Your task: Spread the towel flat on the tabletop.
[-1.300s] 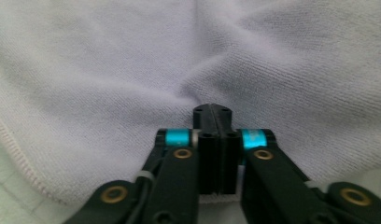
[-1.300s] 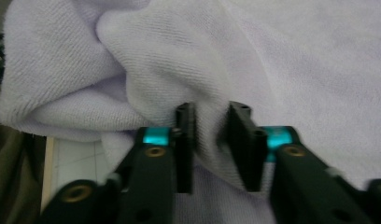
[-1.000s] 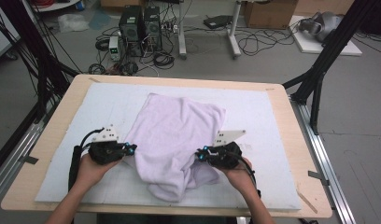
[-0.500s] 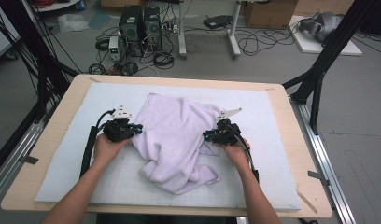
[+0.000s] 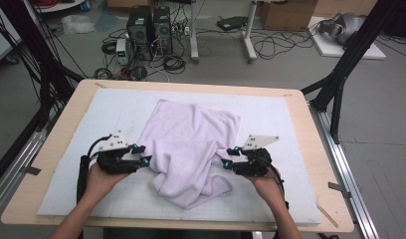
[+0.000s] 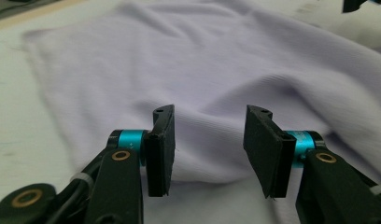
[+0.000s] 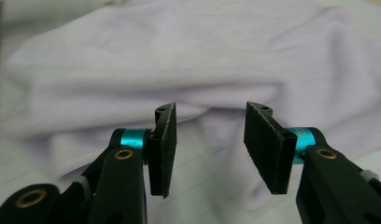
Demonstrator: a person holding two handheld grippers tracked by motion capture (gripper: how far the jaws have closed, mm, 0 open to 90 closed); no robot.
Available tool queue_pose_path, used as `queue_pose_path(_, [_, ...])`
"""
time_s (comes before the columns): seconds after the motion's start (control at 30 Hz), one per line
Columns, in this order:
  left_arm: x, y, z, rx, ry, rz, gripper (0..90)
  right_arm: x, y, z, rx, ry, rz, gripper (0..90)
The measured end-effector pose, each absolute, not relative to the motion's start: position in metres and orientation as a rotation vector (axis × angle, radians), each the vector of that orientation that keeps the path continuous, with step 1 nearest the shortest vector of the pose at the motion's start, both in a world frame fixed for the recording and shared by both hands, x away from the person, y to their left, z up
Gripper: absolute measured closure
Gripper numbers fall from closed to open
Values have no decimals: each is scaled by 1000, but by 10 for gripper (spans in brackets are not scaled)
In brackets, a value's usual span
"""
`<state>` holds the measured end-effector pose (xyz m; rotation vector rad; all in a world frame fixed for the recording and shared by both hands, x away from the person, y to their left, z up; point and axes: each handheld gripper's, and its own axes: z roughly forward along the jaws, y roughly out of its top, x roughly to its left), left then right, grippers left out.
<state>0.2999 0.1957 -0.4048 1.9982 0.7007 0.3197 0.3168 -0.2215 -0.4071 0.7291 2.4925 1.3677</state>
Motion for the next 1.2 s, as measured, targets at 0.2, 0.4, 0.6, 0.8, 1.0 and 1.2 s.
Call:
queue_pose_path(0.2, [288, 164, -422, 2123, 576, 218, 480, 288, -207, -426, 592, 2636, 1336, 515])
queue_pose_path(0.4, [298, 144, -434, 2184, 523, 149, 630, 285, -206, -444, 586, 2749, 1243, 667])
queue_pose_path(0.6, [300, 148, -422, 2122, 566, 189, 829, 281, -204, -442, 548, 2810, 1283, 833])
queue_pose_path(0.8, [305, 168, -390, 1991, 640, 270, 833, 259, -194, -439, 485, 2909, 1357, 844])
queue_pose_path(1.0, [321, 162, -375, 1959, 697, 338, 832, 228, -166, -430, 293, 2954, 1462, 827])
queue_pose_path(1.2, [326, 154, -383, 2037, 686, 277, 645, 244, -175, -414, 393, 2776, 1436, 634])
